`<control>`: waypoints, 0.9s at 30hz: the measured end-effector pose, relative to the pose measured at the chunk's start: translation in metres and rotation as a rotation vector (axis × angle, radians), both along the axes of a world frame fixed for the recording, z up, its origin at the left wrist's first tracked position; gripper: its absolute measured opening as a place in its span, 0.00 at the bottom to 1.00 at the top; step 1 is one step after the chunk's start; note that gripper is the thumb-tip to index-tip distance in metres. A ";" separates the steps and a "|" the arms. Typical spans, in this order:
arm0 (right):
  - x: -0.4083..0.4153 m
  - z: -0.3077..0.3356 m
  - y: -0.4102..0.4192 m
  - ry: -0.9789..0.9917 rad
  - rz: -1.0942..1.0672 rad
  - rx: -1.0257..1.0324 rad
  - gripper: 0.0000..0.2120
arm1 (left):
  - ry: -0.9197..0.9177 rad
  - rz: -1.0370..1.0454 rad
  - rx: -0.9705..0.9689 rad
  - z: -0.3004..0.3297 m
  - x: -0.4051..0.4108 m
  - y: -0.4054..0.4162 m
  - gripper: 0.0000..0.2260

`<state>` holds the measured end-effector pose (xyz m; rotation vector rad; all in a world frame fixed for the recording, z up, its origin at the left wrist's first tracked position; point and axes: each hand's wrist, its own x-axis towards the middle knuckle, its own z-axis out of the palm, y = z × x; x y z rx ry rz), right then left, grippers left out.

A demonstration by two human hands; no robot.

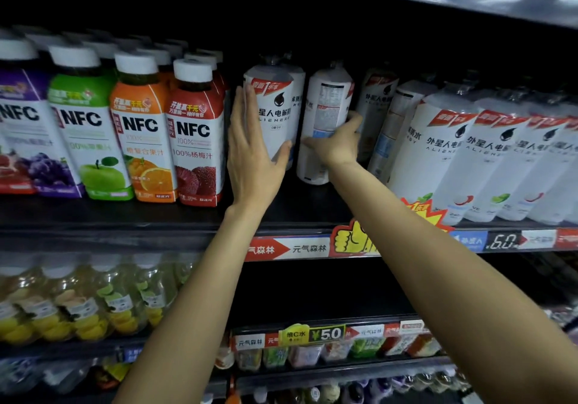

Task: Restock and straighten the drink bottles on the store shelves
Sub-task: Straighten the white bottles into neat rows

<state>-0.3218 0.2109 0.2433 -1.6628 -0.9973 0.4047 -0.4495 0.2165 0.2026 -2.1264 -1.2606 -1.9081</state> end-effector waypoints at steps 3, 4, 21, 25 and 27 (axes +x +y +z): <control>0.005 -0.002 -0.020 0.015 0.213 0.030 0.38 | 0.056 -0.019 -0.012 0.000 0.002 -0.004 0.45; 0.008 -0.001 -0.025 0.023 0.276 0.033 0.37 | 0.092 -0.017 -0.003 0.000 0.003 -0.006 0.46; 0.017 0.002 -0.007 -0.506 0.158 -0.018 0.21 | 0.810 0.513 0.185 0.002 0.011 0.011 0.48; 0.018 -0.004 0.008 -0.578 -0.227 -0.174 0.23 | 0.786 0.479 0.199 0.002 0.011 0.010 0.43; 0.016 -0.005 0.018 -0.443 -0.305 -0.220 0.27 | 0.772 0.478 0.203 0.000 0.011 0.010 0.43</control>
